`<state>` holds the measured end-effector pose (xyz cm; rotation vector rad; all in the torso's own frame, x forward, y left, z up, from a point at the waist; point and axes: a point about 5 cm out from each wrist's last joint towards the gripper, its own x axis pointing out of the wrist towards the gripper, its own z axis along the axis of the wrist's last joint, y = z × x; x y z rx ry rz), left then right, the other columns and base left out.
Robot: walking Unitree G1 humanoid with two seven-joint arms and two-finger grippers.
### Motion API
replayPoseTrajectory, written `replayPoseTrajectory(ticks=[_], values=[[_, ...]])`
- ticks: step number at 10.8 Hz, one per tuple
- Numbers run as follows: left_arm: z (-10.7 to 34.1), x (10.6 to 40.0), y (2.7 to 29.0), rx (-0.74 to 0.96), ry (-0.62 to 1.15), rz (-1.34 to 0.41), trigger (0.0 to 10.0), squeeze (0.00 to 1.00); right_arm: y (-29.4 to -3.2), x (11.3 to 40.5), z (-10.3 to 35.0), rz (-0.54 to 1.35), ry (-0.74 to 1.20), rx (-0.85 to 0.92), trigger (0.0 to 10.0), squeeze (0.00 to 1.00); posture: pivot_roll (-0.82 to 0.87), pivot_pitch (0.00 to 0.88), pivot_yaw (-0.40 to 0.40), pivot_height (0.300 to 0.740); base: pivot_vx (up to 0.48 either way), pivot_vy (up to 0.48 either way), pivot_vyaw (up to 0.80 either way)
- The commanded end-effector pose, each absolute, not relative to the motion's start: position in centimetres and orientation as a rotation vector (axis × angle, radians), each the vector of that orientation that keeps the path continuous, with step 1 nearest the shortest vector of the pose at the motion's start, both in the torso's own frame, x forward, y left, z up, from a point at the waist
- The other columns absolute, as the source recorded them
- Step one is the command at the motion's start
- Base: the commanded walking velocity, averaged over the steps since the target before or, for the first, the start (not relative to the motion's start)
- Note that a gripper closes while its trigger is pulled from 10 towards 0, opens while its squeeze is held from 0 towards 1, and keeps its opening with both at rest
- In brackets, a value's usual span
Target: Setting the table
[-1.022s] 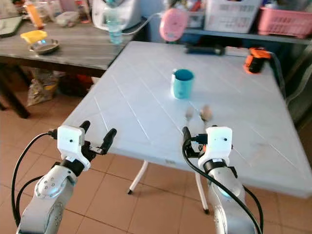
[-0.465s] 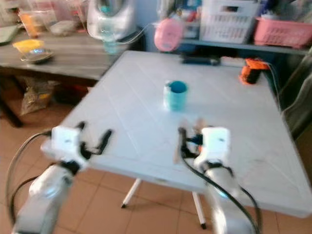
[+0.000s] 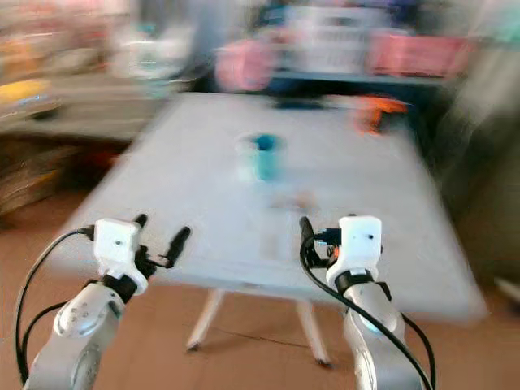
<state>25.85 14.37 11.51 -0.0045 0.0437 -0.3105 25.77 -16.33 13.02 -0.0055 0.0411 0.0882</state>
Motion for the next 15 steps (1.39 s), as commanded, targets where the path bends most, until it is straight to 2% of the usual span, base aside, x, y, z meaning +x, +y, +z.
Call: replayPoseTrajectory(ticks=[1, 6, 14, 15], values=[[11.6, 26.0, 14.2, -0.001, 0.048, -0.320, 10.0, 0.00, -16.6, 25.7, 13.4, 0.078, 0.030, -0.005, 10.0, 0.00, -0.01, 0.041, 0.022, 0.740, 0.000, 0.000, -0.46], [11.5, 26.2, 15.0, 0.024, 0.062, -0.315, 10.0, 0.00, -15.1, 26.3, 13.6, 0.150, 0.031, 0.010, 10.0, 0.00, 0.00, 0.035, 0.019, 0.740, 0.000, 0.000, 0.00], [11.4, 26.3, 14.8, 0.034, 0.067, -0.331, 10.0, 0.00, -15.5, 26.0, 13.5, 0.128, 0.037, 0.008, 10.0, 0.00, -0.01, 0.047, 0.027, 0.740, 0.000, 0.370, 0.00], [11.4, 26.3, 14.7, 0.033, 0.070, -0.327, 10.0, 0.00, -15.6, 26.0, 13.6, 0.117, 0.032, 0.004, 10.0, 0.00, -0.01, 0.046, 0.027, 0.740, 0.000, 0.000, 0.00]])
